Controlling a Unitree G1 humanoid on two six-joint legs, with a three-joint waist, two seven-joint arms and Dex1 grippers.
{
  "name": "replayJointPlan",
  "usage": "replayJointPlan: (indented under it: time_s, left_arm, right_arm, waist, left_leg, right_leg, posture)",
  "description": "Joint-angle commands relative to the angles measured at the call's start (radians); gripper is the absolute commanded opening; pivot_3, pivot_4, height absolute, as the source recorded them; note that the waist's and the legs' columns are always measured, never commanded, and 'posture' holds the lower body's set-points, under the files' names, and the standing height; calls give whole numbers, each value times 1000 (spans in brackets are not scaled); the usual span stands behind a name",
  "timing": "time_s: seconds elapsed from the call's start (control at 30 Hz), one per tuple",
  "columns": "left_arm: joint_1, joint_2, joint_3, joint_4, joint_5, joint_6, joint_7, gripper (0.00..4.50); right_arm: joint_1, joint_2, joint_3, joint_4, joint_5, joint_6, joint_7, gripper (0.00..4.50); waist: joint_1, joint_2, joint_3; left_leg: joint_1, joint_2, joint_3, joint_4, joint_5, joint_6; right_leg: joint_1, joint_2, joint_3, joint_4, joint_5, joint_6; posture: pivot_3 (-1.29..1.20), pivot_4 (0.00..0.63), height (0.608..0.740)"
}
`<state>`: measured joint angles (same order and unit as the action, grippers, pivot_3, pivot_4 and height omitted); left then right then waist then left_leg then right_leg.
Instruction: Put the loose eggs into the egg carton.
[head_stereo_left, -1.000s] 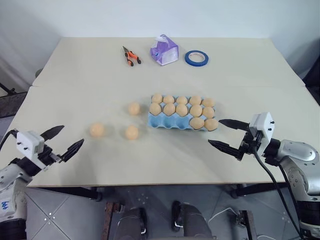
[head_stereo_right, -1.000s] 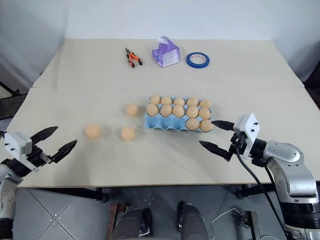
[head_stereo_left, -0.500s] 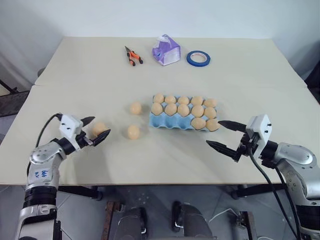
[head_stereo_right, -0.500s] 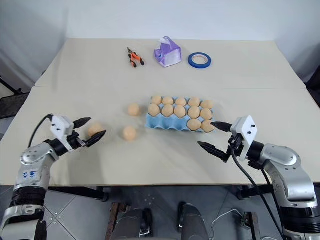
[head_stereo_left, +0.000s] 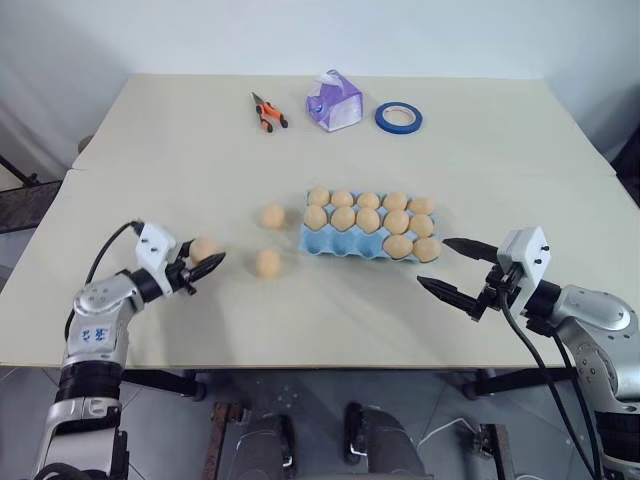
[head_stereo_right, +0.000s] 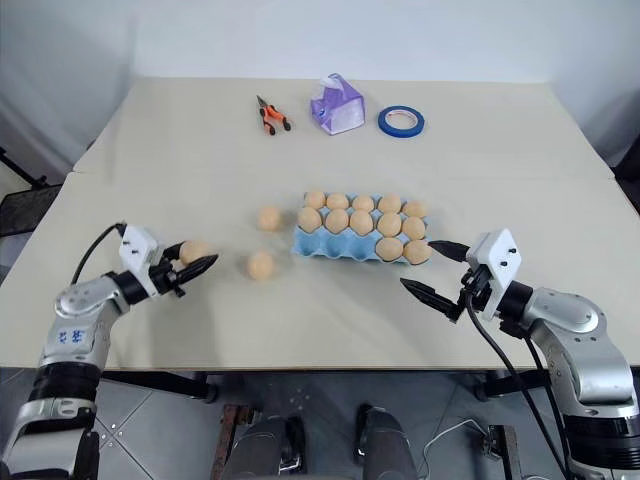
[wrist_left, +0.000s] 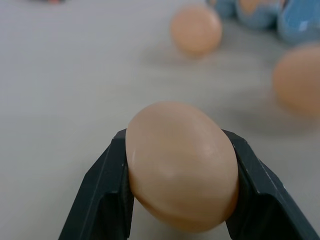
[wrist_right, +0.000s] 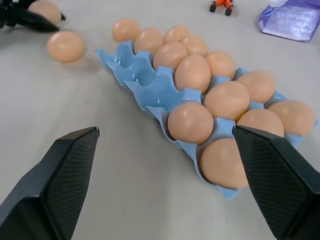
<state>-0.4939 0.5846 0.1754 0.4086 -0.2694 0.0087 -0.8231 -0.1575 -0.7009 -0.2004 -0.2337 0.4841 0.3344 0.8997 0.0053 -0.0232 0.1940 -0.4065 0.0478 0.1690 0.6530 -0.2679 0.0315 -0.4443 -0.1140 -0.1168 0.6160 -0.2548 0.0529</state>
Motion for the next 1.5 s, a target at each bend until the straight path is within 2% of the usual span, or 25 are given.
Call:
replayJointPlan:
  time_s: [0.03,0.17,0.27,0.47,0.73,0.9,1.17,1.4,1.5]
  left_arm:
    - [-78,-19,-20,-74,-33,28,-22,1815]
    - [-201,-83,-86,-35,-5,45,-32,1815]
    - [-292,-172,-151,12,2,47,-66,1815]
    - [-393,-310,-242,136,23,11,-138,1815]
    - [-543,-455,-272,425,85,-108,-139,1815]
    - [-589,-497,-271,533,119,-162,-132,1815]
    - [-610,-519,-247,591,135,-190,-113,4346]
    - [-583,-474,-214,481,109,-182,-124,4448]
    - [-533,-410,-186,357,66,-131,-183,4448]
  right_arm:
    - [-11,-10,-20,-14,4,-14,-1,4500]
    - [-5,0,-26,-17,8,-37,6,4500]
    - [19,2,-33,-29,13,-48,10,4500]
    - [52,9,-44,-51,11,-55,-16,4500]
    - [106,21,-66,-93,14,-57,-62,4500]
    - [142,23,-84,-122,16,-56,-84,4500]
    - [163,20,-92,-135,20,-55,-99,4500]
    - [130,10,-79,-107,19,-56,-88,4500]
    - [118,9,-74,-97,23,-59,-70,4500]
  waist:
    - [0,0,0]
    - [-3,0,0]
    - [-2,0,0]
    - [-8,-1,0]
    - [-5,-2,1]
    - [-7,-2,1]
    - [-6,-3,1]
    - [-8,-3,1]
    - [-10,-3,1]
  left_leg:
    - [0,0,0,0,0,0]
    - [0,-1,2,0,3,5]
    - [0,-1,2,1,3,5]
    - [0,0,3,4,3,5]
    - [0,0,2,6,2,8]
    - [-1,0,2,6,1,10]
    - [-1,0,2,6,0,10]
    - [-1,0,2,7,0,10]
    - [-1,0,2,6,0,10]
  right_leg:
    - [0,0,0,0,0,0]
    - [0,1,-1,0,1,1]
    - [0,2,-5,0,1,1]
    - [0,3,-4,1,1,2]
    - [0,3,-5,2,1,2]
    - [0,2,-5,1,1,2]
    - [0,2,-6,1,1,2]
    - [0,2,-5,1,1,2]
    - [0,2,-5,1,1,2]
  posture:
    - [0,150,740]
    - [0,150,740]
    - [0,150,740]
    - [0,150,740]
    - [0,150,740]
    - [0,150,740]
    - [0,150,740]
    - [0,150,740]
    - [0,150,740]
